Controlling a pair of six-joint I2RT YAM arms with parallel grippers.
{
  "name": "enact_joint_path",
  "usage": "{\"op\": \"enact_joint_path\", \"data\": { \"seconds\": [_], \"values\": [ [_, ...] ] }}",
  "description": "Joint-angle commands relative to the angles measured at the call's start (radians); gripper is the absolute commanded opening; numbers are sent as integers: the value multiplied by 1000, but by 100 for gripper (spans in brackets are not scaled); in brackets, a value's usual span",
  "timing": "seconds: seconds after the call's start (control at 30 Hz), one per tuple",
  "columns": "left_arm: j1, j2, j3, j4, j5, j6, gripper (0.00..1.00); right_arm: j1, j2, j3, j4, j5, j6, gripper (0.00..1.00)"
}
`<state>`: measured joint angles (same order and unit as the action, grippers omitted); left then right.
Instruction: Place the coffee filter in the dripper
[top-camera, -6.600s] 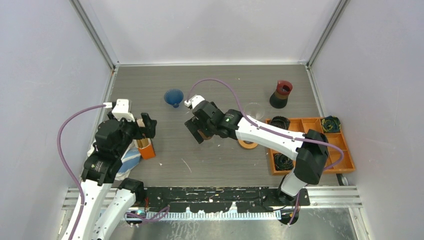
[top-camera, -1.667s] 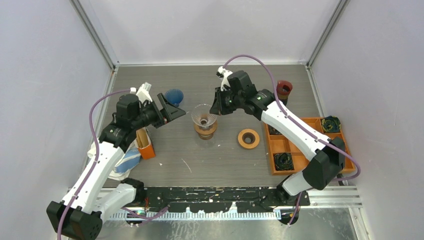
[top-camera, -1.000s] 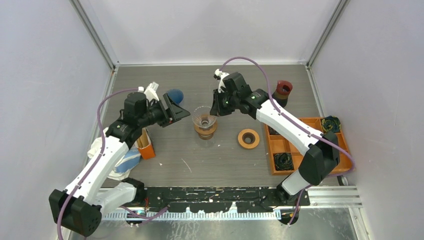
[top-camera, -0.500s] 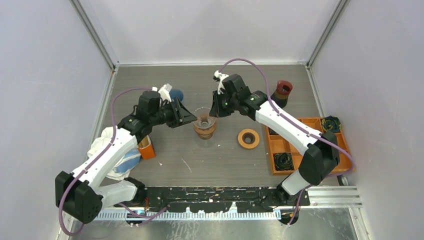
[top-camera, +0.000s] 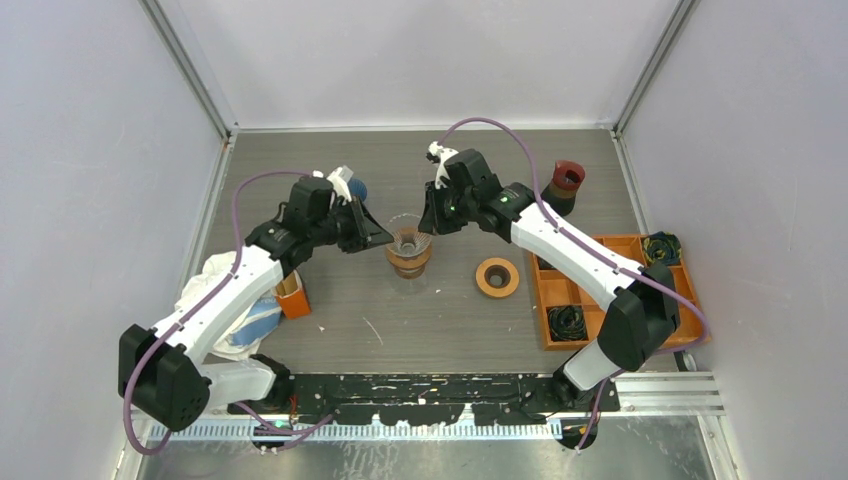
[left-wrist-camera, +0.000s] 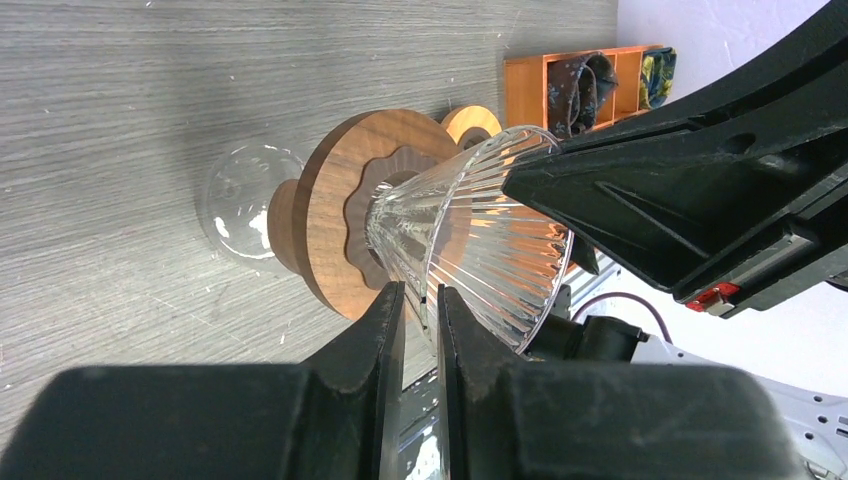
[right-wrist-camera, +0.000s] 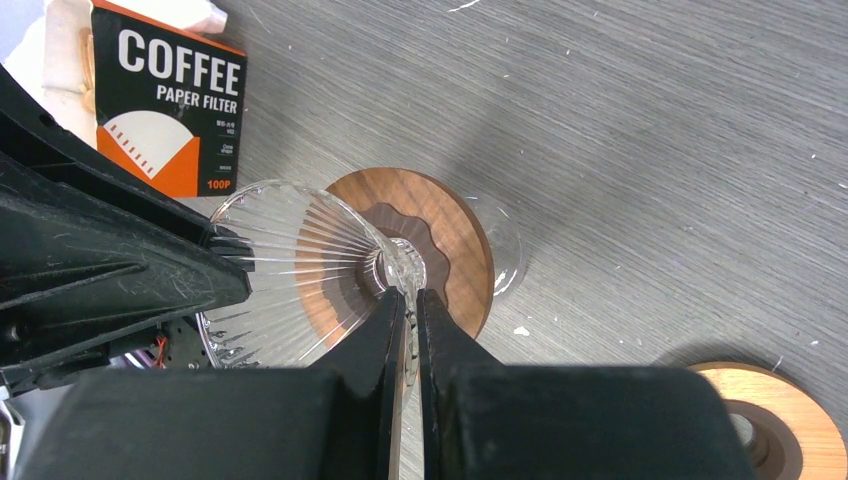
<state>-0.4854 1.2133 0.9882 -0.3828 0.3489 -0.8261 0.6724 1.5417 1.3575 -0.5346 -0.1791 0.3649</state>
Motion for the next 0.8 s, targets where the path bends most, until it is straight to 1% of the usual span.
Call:
{"op": "enact_joint_path", "data": {
  "seconds": [0.0,0.33,0.67,0.77],
  "values": [
    [-19,14,40,-1,-3,32,12,10,7,-23,-36,50,-25,1],
    [-36,33,11,-52,-34,64,10,27,48,-49,-71,104,-43,1],
    [-60,49,1,-87,-64,85,10,44,81,-125,-66,136,-40,1],
    [-65,85,4,-93,-75,89,10,45,92,-136,-66,151,-43,1]
  ]
}}
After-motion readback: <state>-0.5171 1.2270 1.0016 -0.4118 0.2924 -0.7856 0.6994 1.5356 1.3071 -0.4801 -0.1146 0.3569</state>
